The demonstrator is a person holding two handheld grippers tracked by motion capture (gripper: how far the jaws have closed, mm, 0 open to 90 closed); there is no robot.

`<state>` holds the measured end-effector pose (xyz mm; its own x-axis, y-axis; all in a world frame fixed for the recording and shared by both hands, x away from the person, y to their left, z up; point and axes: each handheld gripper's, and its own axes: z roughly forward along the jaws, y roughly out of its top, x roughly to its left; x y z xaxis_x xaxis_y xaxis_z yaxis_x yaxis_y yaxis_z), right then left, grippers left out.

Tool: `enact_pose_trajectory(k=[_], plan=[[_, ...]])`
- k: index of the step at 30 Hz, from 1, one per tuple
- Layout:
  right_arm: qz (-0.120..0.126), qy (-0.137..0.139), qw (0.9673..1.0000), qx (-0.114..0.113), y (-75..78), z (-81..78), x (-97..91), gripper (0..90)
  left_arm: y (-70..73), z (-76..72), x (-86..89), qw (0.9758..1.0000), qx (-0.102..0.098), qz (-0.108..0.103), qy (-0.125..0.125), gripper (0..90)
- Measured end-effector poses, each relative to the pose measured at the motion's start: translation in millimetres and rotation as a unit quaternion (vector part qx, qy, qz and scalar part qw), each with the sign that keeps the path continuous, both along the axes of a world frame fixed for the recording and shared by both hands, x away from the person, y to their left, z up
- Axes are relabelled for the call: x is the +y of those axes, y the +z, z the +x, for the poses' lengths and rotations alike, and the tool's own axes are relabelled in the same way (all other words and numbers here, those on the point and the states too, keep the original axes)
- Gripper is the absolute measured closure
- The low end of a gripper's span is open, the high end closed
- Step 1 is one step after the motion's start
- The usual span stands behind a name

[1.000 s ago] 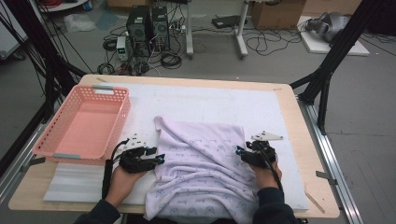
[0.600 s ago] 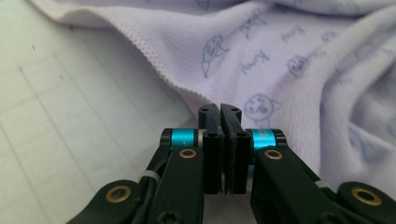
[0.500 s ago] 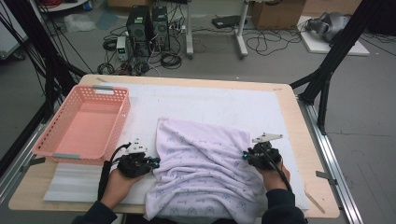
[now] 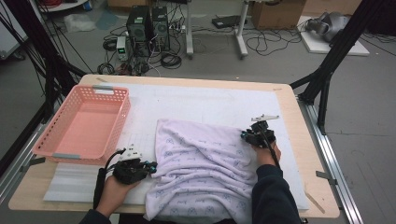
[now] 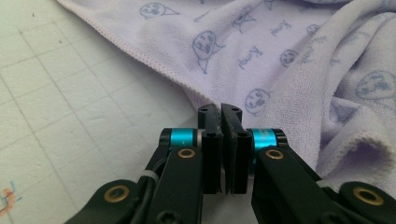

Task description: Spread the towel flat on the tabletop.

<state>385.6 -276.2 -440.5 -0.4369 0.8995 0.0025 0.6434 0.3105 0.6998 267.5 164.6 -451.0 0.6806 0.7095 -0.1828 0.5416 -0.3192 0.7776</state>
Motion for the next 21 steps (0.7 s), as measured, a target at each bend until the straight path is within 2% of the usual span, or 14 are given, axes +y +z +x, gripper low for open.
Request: enact_pose_trajectory(k=[1, 2, 3, 4, 5, 6, 7, 9, 10, 12, 15, 16, 17, 21], plan=[[-0.021, 0.011, 0.9997, -0.005, 1.1, 1.8, 0.7, 85.3, -0.2, 0.2, -0.1, 1.0000, 0.000, 0.001, 0.000, 86.4], [-0.040, 0.006, 0.9991, -0.011, 2.3, 3.4, 0.8, 85.5, -0.3, 0.5, 0.0, 1.0000, 0.000, -0.001, -0.001, 86.5], [-0.069, -0.009, 0.9972, -0.024, 3.8, 5.8, -0.2, 85.6, -0.4, 1.1, 0.8, 1.0000, 0.004, -0.003, -0.001, 86.5], [-0.082, -0.039, 0.9948, -0.046, 5.9, 8.4, -5.1, 85.6, -0.7, 1.5, 0.9, 1.0000, 0.004, -0.006, -0.001, 86.5], [-0.078, -0.062, 0.9934, -0.056, 7.7, 8.8, -8.8, 85.5, -0.6, 1.9, 1.2, 1.0000, 0.005, -0.005, -0.003, 86.5], [-0.060, -0.087, 0.9921, -0.068, 9.3, 8.9, -13.9, 84.9, -0.3, 2.2, 0.9, 1.0000, 0.005, -0.005, -0.004, 86.4], [-0.036, -0.096, 0.9924, -0.067, 9.5, 9.1, -17.5, 82.7, -0.1, 3.0, 0.6, 1.0000, 0.000, -0.006, -0.007, 85.9], [-0.037, -0.088, 0.9936, -0.061, 9.5, 6.7, -17.1, 72.4, 0.7, 6.3, 0.7, 0.9999, -0.008, -0.008, 0.000, 71.9], [-0.033, -0.080, 0.9937, -0.071, 10.5, 3.6, -18.4, 68.9, 1.8, 9.1, 1.5, 0.9998, -0.013, -0.011, 0.008, 62.9], [-0.003, -0.079, 0.9930, -0.087, 14.6, -5.4, -24.1, 62.5, 5.6, 16.7, 4.3, 0.9988, -0.023, -0.036, 0.023, 52.6], [0.038, -0.064, 0.9923, -0.099, 20.1, -21.4, -36.4, 58.6, 12.3, 26.9, 7.4, 0.9966, -0.022, -0.070, 0.038, 47.8], [0.043, -0.059, 0.9920, -0.103, 21.2, -26.7, -40.0, 58.4, 16.8, 31.6, 7.3, 0.9950, -0.020, -0.087, 0.045, 47.1], [0.050, -0.052, 0.9918, -0.105, 22.6, -33.6, -43.4, 57.9, 19.3, 35.0, 6.7, 0.9943, -0.024, -0.092, 0.048, 46.6], [0.063, -0.030, 0.9913, -0.111, 22.3, -49.8, -49.1, 56.4, 29.0, 57.9, 1.8, 0.9934, -0.043, -0.083, 0.067, 45.3]])
